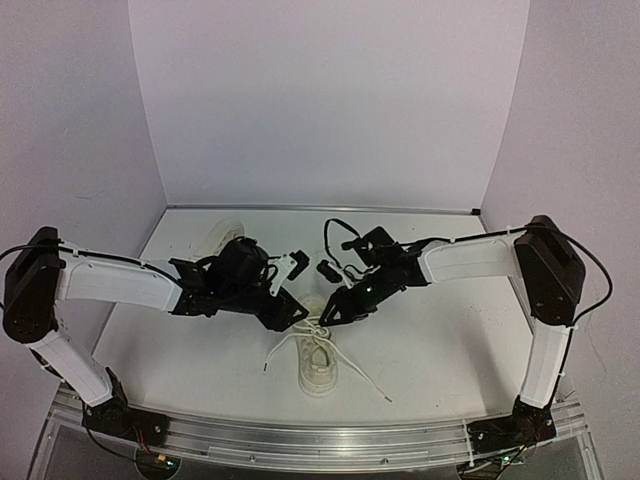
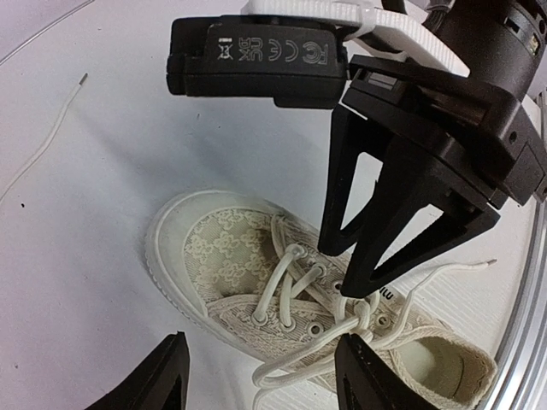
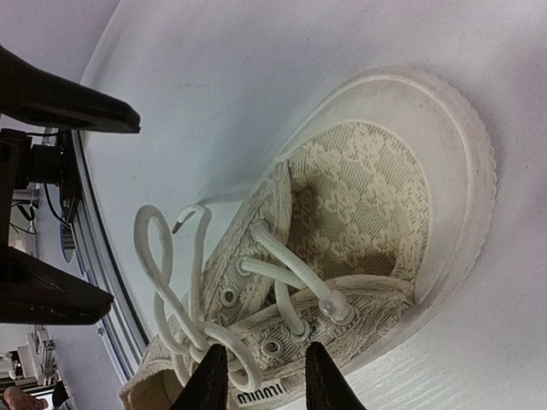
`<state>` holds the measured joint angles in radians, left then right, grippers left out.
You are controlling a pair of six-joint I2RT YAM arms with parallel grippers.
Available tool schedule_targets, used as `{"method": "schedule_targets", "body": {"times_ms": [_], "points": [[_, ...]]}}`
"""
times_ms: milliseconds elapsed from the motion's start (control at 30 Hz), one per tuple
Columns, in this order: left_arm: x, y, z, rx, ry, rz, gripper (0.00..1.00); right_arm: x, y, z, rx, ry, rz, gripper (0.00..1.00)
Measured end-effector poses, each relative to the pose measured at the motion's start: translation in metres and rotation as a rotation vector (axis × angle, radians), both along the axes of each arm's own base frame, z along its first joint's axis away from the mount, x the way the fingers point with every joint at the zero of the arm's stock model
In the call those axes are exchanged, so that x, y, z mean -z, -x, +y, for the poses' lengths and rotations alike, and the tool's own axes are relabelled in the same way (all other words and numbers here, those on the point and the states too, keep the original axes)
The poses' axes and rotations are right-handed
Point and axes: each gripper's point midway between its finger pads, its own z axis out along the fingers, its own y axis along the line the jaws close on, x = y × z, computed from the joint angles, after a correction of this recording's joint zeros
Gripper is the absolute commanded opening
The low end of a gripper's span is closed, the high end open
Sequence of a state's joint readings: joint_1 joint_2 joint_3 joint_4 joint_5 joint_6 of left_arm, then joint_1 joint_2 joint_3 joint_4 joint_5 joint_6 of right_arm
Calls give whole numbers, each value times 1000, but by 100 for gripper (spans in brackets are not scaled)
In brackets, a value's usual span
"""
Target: Tie the shoes
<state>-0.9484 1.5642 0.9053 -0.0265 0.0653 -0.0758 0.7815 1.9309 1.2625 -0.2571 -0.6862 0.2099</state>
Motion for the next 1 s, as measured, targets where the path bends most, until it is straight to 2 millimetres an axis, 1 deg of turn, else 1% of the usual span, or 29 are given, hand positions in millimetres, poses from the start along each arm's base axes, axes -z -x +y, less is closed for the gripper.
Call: {"method": "schedule_targets", "body": {"times_ms": [100,233,333,667,767,900,1000], "points": [[1,0,-1,5,1,8,60,4,3,0,-11,3,17,26],[3,0,-2,9,1,14,59,4,5,1,-26,-5,21,21],[3,0,-1,9,2,16,57,2,8,2,-42,-16,25,13],[3,-2,0,10,8,24,53,1,15,3,-66,-21,39,14],[3,-2,0,11,10,26,52,1,15,4,-69,-19,39,10],[3,-2,0,15,12,31,48,-1,15,6,-77,-21,33,0],[4,-2,0,19,14,38,47,-1,16,6,-78,-17,30,0]]}}
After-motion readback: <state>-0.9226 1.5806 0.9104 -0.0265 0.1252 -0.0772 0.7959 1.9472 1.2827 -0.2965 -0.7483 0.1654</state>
